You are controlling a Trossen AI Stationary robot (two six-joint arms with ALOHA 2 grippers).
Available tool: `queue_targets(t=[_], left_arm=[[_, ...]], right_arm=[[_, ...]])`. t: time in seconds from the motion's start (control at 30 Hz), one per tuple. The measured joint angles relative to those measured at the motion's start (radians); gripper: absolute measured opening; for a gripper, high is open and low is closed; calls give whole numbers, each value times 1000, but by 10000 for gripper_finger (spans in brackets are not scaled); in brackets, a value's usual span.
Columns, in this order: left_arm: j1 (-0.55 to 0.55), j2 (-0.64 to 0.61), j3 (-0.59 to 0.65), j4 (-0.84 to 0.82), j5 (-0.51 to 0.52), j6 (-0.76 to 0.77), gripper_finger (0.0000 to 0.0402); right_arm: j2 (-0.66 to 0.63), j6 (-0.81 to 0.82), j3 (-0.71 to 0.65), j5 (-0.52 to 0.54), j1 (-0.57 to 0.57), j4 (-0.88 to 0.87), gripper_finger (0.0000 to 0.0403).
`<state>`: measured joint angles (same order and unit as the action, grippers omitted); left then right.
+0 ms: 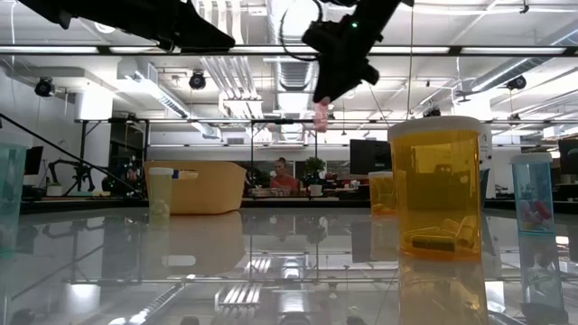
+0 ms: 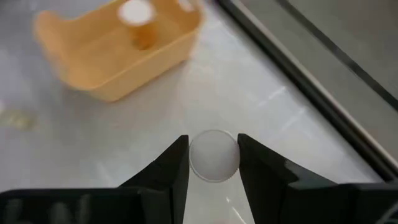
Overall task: Pick and place medicine bottles into bin by pill shape (circle, oval)
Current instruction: Put the small red pill bottle into the blue bin
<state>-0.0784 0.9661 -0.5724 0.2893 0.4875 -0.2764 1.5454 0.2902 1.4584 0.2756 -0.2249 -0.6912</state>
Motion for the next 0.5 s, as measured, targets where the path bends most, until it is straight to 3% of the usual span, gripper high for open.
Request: queue_targets(t=[0.5], left_arm=[[0, 0, 1, 1, 0, 0, 281]], right_arm=[[-149, -20, -91, 14, -278, -90, 119]])
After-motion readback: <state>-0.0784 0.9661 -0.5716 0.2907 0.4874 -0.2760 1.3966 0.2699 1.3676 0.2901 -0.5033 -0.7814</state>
